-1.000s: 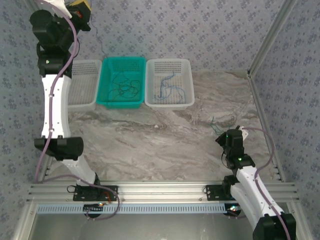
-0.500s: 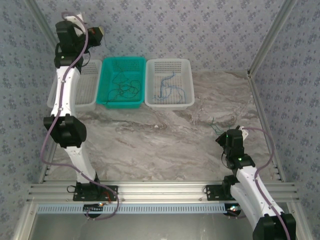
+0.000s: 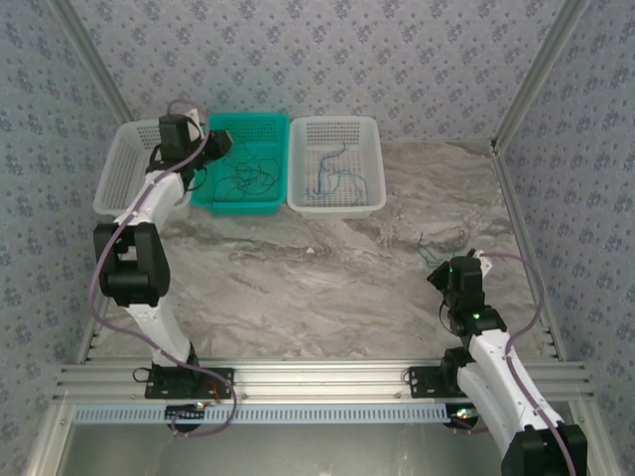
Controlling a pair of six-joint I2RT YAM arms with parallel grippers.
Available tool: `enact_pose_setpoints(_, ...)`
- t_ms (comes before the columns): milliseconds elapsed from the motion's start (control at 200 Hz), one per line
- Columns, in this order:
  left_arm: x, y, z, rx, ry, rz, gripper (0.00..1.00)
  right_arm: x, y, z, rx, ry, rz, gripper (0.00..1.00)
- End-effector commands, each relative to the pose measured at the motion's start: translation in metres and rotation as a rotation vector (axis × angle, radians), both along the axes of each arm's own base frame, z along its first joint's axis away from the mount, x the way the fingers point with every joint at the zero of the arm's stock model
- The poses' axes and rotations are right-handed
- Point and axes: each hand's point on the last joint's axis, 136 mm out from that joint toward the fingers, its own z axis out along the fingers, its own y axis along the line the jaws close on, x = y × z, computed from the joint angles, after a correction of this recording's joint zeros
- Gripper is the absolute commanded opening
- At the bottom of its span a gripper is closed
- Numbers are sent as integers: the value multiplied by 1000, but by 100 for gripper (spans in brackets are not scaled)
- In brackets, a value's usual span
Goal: Untangle the cables
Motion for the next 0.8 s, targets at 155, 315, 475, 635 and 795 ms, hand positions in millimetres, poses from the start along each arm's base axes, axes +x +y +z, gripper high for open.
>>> enact_pose_setpoints(155, -29, -3, 93, -32, -248, 23, 62, -1, 3, 18, 1, -20, 27, 0)
enact_pose_setpoints(315, -75, -18, 148, -28, -357, -7, 62, 4, 13, 48, 10, -98, 92, 0)
enact_pose_setpoints(475, -134, -66, 178, 39, -448, -152, 62, 13, 34, 103, 5, -210, 223, 0)
enact_pose_setpoints(635, -193, -119, 178, 109, -539, -344, 62, 16, 49, 163, -65, -309, 345, 0)
enact_pose_setpoints(795, -268, -180, 172, 203, -702, -701, 62, 8, 99, 228, -90, -468, 665, 0)
